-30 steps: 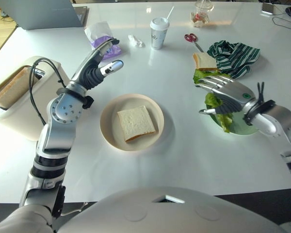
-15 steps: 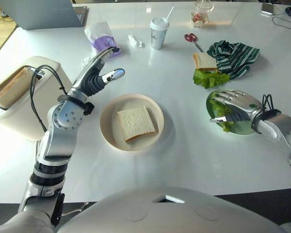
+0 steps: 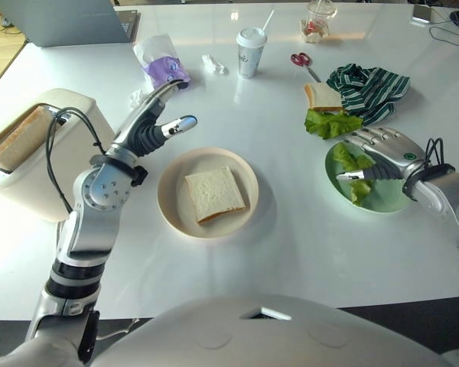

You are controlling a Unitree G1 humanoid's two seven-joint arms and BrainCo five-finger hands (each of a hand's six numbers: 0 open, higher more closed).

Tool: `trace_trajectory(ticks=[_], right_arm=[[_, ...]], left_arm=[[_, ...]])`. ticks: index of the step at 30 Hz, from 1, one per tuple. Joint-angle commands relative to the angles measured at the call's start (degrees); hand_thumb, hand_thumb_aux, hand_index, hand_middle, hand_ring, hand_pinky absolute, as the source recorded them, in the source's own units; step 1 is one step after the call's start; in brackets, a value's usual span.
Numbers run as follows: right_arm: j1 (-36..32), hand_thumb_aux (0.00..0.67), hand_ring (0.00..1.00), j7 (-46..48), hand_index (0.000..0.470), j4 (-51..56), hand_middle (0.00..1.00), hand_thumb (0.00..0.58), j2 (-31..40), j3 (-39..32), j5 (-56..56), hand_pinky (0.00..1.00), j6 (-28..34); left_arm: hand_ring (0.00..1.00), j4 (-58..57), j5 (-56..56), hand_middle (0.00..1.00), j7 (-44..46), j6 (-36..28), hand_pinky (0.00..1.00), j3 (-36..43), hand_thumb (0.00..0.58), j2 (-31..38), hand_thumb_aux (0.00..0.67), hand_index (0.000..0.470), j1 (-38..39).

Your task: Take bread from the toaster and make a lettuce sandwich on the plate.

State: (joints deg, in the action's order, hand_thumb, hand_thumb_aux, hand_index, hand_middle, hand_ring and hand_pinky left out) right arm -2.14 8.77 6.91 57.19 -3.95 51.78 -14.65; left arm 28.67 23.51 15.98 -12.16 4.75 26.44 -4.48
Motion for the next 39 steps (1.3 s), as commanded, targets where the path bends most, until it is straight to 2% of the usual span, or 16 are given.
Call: trace_trajectory(ticks=[1, 7, 9, 10, 11, 17, 20, 21, 31, 39], right_arm=[[-0.5, 0.050, 0.00, 0.8, 0.035, 1.0, 0.00, 0.083, 0.6, -1.0, 0.8, 0.00, 1.3], [-0.5, 0.129, 0.00, 2.4, 0.090, 2.9, 0.00, 0.201, 0.0, -3.3, 1.5, 0.00, 2.6], [-0.6, 0.223, 0.00, 2.7, 0.157, 3.5, 0.00, 0.322, -0.1, -4.0, 1.5, 0.00, 2.7], [-0.7, 0.247, 0.00, 2.7, 0.173, 3.7, 0.00, 0.349, -0.1, -4.3, 1.4, 0.00, 2.8], [-0.8, 0.326, 0.00, 2.8, 0.229, 4.0, 0.00, 0.427, -0.1, -4.5, 1.3, 0.00, 2.8], [-1.8, 0.452, 0.00, 2.5, 0.317, 5.8, 0.00, 0.519, 0.1, -5.6, 0.7, 0.00, 2.5], [-2.3, 0.586, 0.00, 1.5, 0.411, 6.3, 0.00, 0.571, 0.2, -5.7, 0.7, 0.00, 2.2], [-2.4, 0.670, 0.00, 1.1, 0.470, 6.4, 0.00, 0.580, 0.2, -5.6, 0.7, 0.00, 2.1], [-4.5, 0.670, 0.00, -5.2, 0.470, 3.3, 0.00, 0.580, 0.2, -3.6, -0.8, 0.00, 0.0], [-4.9, 0.670, 0.00, -8.1, 0.470, -7.5, 0.00, 0.580, -1.1, 0.6, -3.6, 0.00, -0.8]], left_arm=[[0.00, 0.4, 0.8, 0.00, 0.9, 0.6, 0.00, 0.2, 0.000, 0.8, 0.000, 0.000, 1.1], [0.00, 0.9, 0.8, 0.00, 1.6, 1.0, 0.00, -0.4, 0.000, 0.9, 0.000, 0.000, 1.8], [0.00, 1.1, 0.8, 0.00, 1.7, 1.0, 0.00, -0.6, 0.000, 1.0, 0.000, 0.000, 2.0], [0.00, 1.2, 0.8, 0.00, 1.8, 1.0, 0.00, -0.6, 0.000, 1.0, 0.000, 0.000, 2.1], [0.00, 1.2, 0.8, 0.00, 1.8, 1.0, 0.00, -0.6, 0.000, 0.9, 0.000, 0.000, 2.1], [0.00, 1.6, 1.2, 0.00, 1.7, 1.1, 0.00, -0.6, 0.000, 0.7, 0.000, 0.000, 2.8], [0.00, 1.6, 1.6, 0.00, 1.5, 1.2, 0.00, -0.5, 0.000, 0.5, 0.000, 0.000, 3.1], [0.00, 1.6, 1.7, 0.00, 1.4, 1.3, 0.00, -0.5, 0.000, 0.5, 0.000, 0.000, 3.2], [0.00, 1.3, 3.1, 0.00, 0.6, 2.0, 0.00, 0.2, 0.000, -0.4, 0.000, 0.000, 3.9], [0.00, -0.3, 3.0, 0.00, -0.4, 2.6, 0.00, -0.2, 0.000, -1.0, 0.000, 0.000, 2.2]])
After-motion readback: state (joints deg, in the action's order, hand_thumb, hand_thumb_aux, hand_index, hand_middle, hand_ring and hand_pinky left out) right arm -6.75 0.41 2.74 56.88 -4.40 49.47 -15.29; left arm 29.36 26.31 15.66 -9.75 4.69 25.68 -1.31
